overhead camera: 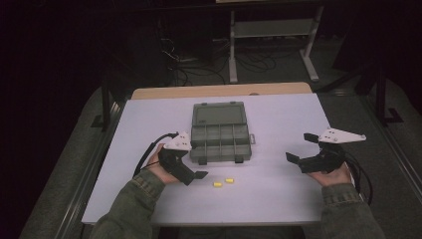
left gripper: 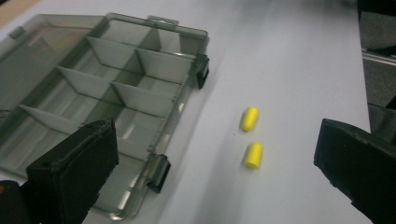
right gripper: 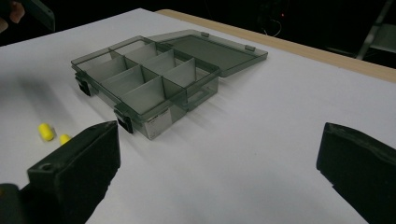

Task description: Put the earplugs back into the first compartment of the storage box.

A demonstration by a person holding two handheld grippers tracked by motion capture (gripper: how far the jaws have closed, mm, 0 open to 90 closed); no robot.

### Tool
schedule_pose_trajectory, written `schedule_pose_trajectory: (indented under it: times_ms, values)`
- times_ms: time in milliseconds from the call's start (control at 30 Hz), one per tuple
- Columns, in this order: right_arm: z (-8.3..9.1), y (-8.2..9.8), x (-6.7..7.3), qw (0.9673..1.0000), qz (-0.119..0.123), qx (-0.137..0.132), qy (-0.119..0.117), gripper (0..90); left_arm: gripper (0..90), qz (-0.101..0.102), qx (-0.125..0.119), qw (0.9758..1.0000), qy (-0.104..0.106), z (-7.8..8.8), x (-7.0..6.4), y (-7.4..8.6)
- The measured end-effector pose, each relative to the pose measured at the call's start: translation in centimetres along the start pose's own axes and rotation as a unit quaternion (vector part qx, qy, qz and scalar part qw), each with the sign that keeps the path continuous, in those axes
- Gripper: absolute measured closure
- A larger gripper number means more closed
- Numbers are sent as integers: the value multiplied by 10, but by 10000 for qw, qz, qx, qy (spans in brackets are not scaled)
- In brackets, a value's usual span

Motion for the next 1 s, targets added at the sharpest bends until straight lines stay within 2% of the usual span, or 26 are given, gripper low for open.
schedule_pose_trajectory:
  times_ms: [267, 567, 633, 667, 1000]
  values:
    - [0, 0, 0, 10000, 10, -3, -9, 0, 0, -101, 199, 9995, 221, -16, -8, 0]
    - [-1, 1, 1, 10000, 31, 24, -13, 0, 0, -157, 285, 9987, 385, -29, -15, 1]
    - [-1, 1, 1, 10000, 35, 26, -17, 0, 0, -167, 337, 9982, 457, -32, -17, 2]
    - [-1, 1, 1, 10000, 40, 28, -27, 0, 0, -216, 456, 9975, 500, -36, -20, 4]
    - [-2, 1, 2, 10000, 46, 73, -48, 0, 10, -303, 781, 9943, 665, -52, -28, 9]
Point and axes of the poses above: each handheld gripper's, and its own axes: z roughly backward along the jaws, y roughly out of its underside, x roughly to its left, the point moved 6 cm from there along -z, roughly forward along the jaws, and after that the axes turned 12 degrees about -z, right-handed, at the moved point
